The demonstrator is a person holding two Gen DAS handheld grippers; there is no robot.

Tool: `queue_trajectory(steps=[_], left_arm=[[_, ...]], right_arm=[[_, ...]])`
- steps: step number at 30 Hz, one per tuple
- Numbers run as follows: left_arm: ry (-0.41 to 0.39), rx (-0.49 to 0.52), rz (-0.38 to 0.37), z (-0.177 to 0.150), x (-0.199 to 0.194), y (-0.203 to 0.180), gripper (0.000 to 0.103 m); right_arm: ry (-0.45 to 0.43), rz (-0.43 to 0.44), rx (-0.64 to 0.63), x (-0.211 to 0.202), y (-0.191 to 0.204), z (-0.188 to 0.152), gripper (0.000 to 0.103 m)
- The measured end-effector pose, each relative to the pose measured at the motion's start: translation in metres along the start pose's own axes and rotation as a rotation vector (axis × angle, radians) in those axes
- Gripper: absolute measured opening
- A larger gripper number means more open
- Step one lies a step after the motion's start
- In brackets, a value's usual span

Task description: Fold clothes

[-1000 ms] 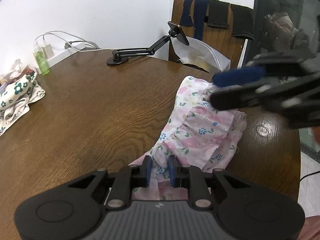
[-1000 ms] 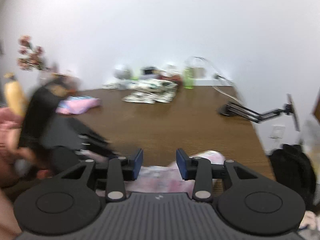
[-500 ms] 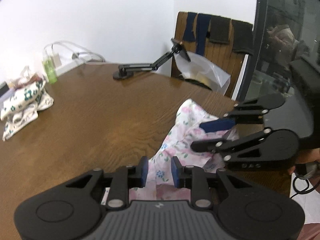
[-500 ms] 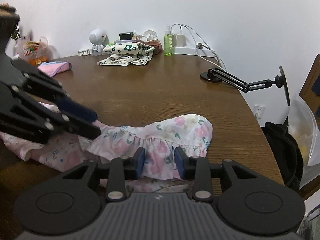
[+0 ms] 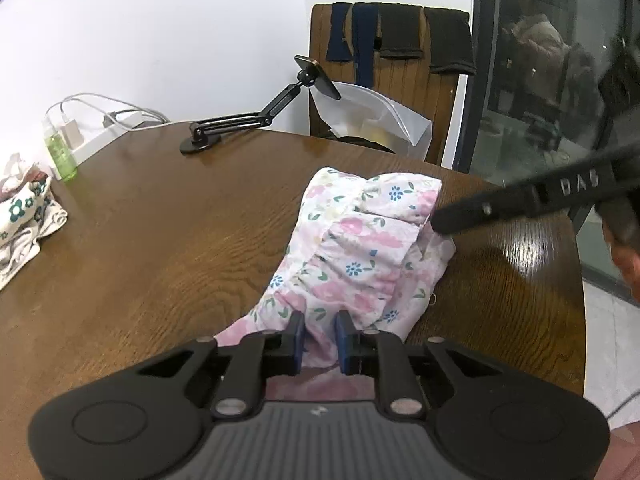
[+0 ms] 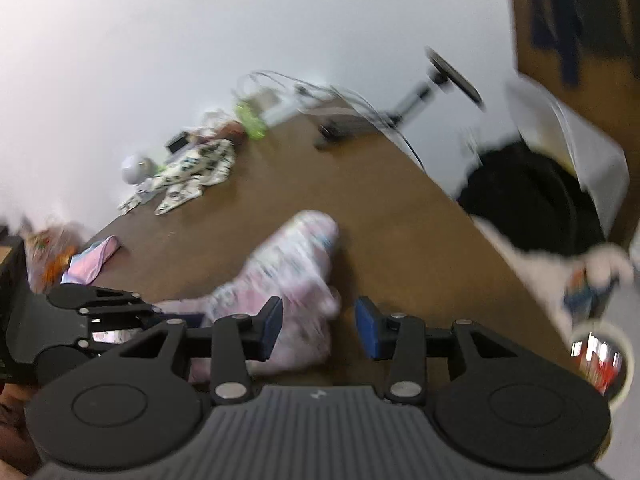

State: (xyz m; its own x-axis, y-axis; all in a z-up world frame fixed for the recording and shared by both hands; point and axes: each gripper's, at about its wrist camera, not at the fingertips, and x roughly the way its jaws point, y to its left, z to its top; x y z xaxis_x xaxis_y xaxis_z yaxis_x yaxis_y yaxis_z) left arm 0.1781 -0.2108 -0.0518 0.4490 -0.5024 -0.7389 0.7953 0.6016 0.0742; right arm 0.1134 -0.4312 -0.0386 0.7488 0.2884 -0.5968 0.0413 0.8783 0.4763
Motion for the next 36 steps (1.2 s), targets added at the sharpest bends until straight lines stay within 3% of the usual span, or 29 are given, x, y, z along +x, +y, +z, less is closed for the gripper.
queue_trajectory(steps=[6, 16, 19, 21, 25, 29, 32, 36], left_arm=[[-0.013, -0.005, -0.007, -0.003, -0.002, 0.001, 0.016], [-0.039, -0.009, -0.021, -0.007, -0.004, 0.002, 0.016], [-0.042, -0.007, -0.026, -0.007, -0.004, 0.003, 0.016], [-0.044, -0.010, -0.030, -0.008, -0.004, 0.003, 0.016], [-0.044, -0.016, -0.037, -0.006, -0.002, 0.005, 0.016], [-0.087, -0.075, -0.058, -0.001, -0.018, 0.015, 0.026], [-0.127, -0.092, -0.037, -0.003, -0.041, 0.026, 0.026], [-0.096, -0.109, -0.002, -0.018, -0.055, 0.040, 0.024]], right_arm=[[0.003, 0.077, 0.139, 0.013, -0.004, -0.010, 0.049], [-0.051, 0.078, 0.305, 0.032, 0.004, -0.012, 0.047], [-0.048, 0.069, 0.320, 0.038, 0.005, -0.010, 0.037], [-0.039, 0.066, 0.323, 0.043, 0.004, -0.009, 0.023], [-0.035, 0.070, 0.334, 0.046, -0.002, -0.006, 0.012], [-0.072, 0.046, 0.226, 0.038, 0.008, 0.002, 0.008], [-0.113, -0.011, 0.097, 0.027, 0.022, 0.009, 0.008], [-0.169, -0.098, -0.111, 0.016, 0.049, 0.014, 0.008]])
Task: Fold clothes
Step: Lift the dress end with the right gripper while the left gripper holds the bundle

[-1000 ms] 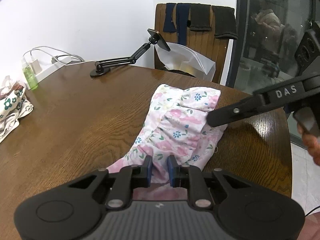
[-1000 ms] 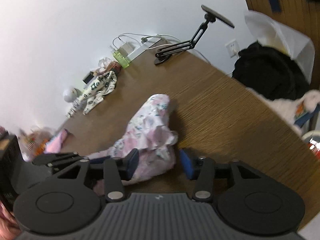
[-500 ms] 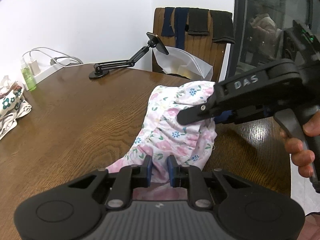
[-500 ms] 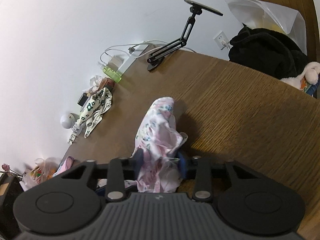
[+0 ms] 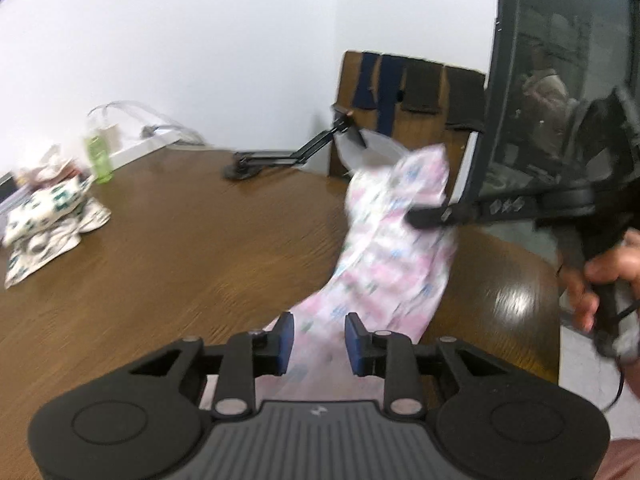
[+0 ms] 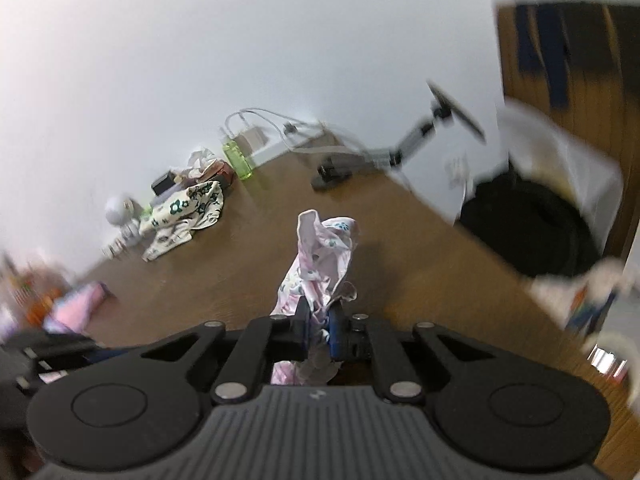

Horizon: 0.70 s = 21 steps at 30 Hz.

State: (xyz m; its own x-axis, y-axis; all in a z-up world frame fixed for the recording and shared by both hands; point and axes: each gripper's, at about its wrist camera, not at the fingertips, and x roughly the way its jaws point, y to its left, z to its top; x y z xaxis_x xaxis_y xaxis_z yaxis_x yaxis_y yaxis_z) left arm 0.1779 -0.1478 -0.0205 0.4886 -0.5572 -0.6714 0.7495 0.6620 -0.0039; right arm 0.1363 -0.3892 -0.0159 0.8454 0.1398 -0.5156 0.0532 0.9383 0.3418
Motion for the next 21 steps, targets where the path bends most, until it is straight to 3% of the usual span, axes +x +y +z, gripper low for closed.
queue_trajectory(steps=[6, 11, 16, 21], left_arm=[[0.076, -0.030, 0.009, -0.026, 0.010, 0.013, 0.024], [0.044, -0.034, -0.003, -0.033, 0.010, 0.014, 0.027], [0.000, -0.057, -0.008, -0.038, -0.021, 0.023, 0.027], [-0.009, -0.095, 0.063, -0.060, -0.062, 0.043, 0.027]], right_arm=[[-0.072, 0.013, -0.301, -0.020, 0.058, 0.004, 0.008], [-0.057, 0.106, -0.544, -0.021, 0.118, -0.011, 0.008], [0.010, 0.184, -0.623, -0.010, 0.150, -0.028, 0.008], [0.021, 0.187, -0.612, -0.009, 0.154, -0.027, 0.008]])
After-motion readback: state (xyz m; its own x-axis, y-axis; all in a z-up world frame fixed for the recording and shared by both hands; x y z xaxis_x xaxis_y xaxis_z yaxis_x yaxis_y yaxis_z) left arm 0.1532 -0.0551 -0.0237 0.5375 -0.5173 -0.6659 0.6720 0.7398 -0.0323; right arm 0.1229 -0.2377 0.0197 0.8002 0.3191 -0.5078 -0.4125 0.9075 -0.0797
